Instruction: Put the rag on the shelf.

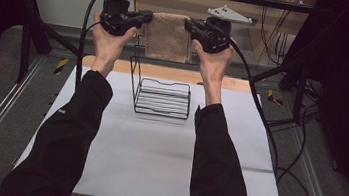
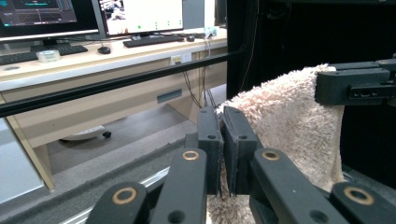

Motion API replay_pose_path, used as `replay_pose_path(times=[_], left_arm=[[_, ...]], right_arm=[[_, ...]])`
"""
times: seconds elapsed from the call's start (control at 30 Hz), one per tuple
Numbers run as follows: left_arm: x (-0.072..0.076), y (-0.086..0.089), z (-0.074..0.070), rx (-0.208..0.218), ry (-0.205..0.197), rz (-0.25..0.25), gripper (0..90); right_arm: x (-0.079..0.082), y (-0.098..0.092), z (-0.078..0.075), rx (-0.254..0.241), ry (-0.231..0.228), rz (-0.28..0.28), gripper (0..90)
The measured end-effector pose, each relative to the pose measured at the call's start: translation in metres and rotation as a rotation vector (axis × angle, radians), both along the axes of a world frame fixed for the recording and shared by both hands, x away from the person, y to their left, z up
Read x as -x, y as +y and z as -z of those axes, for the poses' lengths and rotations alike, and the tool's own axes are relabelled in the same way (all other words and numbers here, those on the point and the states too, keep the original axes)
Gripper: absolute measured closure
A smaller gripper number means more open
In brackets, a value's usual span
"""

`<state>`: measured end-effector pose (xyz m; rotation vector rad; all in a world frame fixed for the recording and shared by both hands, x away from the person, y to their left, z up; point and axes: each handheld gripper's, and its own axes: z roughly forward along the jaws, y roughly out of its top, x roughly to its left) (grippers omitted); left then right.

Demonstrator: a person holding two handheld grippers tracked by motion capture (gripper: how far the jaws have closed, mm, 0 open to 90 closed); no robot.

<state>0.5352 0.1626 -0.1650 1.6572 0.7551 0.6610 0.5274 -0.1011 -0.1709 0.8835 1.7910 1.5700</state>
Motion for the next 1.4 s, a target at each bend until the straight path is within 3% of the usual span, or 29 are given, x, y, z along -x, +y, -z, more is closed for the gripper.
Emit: replay_pose_path(times=[0.3, 0.6, 0.93, 1.2, 1.4], left_arm=[[0.003, 0.003, 0.014, -0.035, 0.015, 0.027, 86.2], [0.014, 0.007, 0.03, -0.036, 0.024, 0.061, 86.1], [0.024, 0.01, 0.04, -0.045, 0.03, 0.082, 86.1], [0.031, 0.011, 0.043, -0.037, 0.031, 0.104, 86.1], [0.038, 0.011, 0.044, -0.051, 0.044, 0.123, 85.9]], right_arm=[[0.001, -0.002, 0.017, 0.002, 0.024, -0.022, 83.7], [0.01, -0.002, 0.032, 0.023, 0.044, -0.04, 83.6], [0.017, -0.003, 0.045, 0.015, 0.057, -0.054, 83.5], [0.026, -0.005, 0.046, 0.026, 0.044, -0.067, 83.2], [0.035, -0.008, 0.05, 0.037, 0.061, -0.088, 82.9]])
